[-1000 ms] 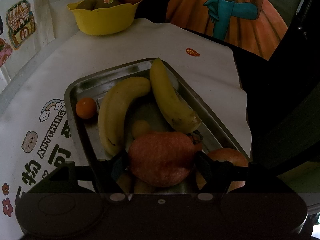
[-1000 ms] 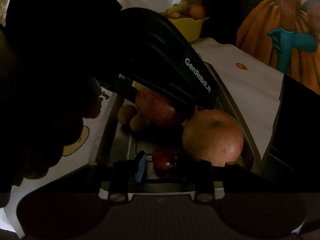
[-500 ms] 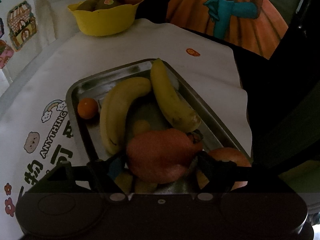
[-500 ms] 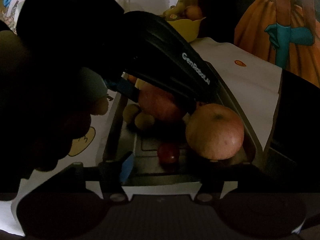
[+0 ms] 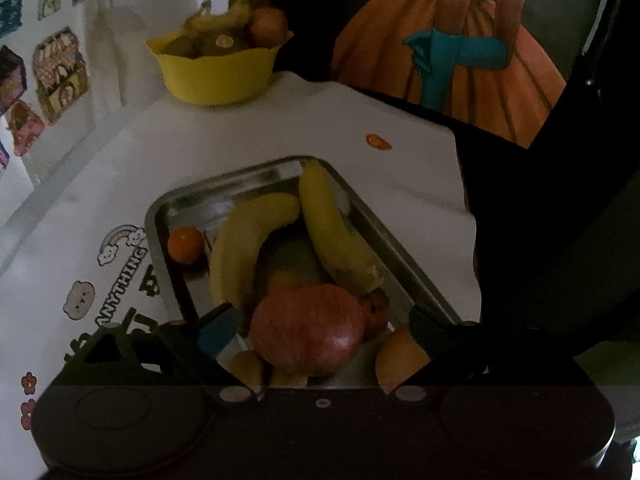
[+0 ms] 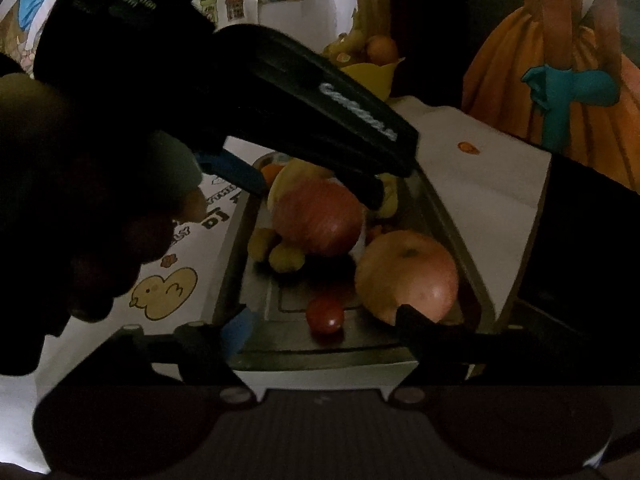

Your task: Organize fruits

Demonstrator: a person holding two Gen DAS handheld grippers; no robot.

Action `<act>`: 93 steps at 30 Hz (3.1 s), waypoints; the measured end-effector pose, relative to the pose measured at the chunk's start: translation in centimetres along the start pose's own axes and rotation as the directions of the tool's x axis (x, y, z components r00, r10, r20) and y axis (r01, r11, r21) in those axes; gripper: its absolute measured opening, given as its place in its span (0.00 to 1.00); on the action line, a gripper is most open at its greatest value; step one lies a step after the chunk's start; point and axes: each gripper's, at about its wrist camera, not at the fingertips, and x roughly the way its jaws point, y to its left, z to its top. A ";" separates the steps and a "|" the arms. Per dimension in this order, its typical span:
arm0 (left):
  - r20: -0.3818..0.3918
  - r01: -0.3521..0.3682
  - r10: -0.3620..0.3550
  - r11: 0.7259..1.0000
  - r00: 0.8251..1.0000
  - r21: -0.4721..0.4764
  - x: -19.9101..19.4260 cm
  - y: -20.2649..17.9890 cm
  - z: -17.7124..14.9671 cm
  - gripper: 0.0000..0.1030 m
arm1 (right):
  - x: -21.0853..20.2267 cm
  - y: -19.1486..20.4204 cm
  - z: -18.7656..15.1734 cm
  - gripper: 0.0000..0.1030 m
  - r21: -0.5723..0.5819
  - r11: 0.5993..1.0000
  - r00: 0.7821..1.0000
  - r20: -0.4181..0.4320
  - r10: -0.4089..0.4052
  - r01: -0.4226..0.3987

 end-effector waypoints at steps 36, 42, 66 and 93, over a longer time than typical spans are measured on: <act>0.199 -0.175 0.222 0.958 0.955 -0.228 -13.5 6.1 -6.7 0.99 | -8.7 1.6 0.0 1.00 0.083 0.994 0.985 0.150 -0.088 0.076; 0.199 -0.215 0.263 0.948 0.944 -0.232 -13.7 8.0 -9.6 0.99 | -9.2 1.5 -0.8 1.00 0.117 0.987 0.977 0.167 -0.129 0.110; 0.304 -0.074 0.099 0.993 0.947 -0.093 -6.3 15.1 -12.3 0.99 | -2.2 2.0 -4.6 1.00 0.344 0.903 0.889 0.280 -0.361 0.258; 0.620 0.010 0.030 0.998 0.784 -0.060 -22.3 18.4 -26.3 0.99 | -15.1 16.1 -11.6 1.00 0.330 0.870 0.688 0.533 -0.492 0.367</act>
